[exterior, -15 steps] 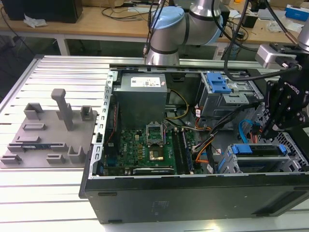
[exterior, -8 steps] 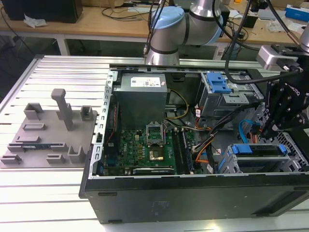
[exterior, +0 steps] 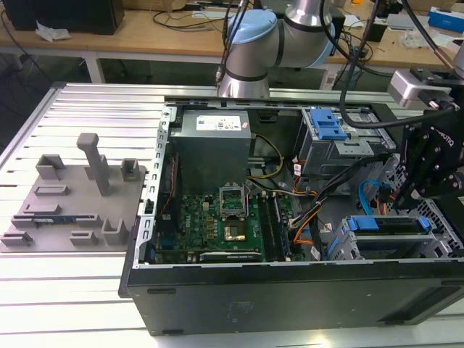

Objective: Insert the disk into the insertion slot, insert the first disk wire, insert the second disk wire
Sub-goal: 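Insert the first disk wire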

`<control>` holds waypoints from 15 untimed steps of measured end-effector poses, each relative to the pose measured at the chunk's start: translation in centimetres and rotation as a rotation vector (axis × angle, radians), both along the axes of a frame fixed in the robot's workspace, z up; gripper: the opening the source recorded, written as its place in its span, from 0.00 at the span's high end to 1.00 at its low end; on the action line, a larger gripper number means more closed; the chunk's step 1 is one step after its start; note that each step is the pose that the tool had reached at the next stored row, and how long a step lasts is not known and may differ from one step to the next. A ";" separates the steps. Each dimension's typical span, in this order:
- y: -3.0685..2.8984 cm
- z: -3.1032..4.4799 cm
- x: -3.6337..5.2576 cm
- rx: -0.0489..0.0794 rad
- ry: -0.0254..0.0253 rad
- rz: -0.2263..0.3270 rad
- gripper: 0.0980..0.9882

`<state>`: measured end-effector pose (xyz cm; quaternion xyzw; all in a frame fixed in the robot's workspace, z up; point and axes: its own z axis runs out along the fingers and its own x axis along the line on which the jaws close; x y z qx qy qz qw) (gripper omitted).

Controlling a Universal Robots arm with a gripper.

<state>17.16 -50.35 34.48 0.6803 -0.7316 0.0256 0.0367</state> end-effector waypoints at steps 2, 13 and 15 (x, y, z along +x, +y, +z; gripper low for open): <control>-0.10 0.00 -0.04 0.001 -0.0001 0.000 0.92; -0.81 0.19 -0.06 0.002 0.0000 -0.001 0.92; -0.83 0.20 -0.13 0.002 0.0000 -0.001 0.92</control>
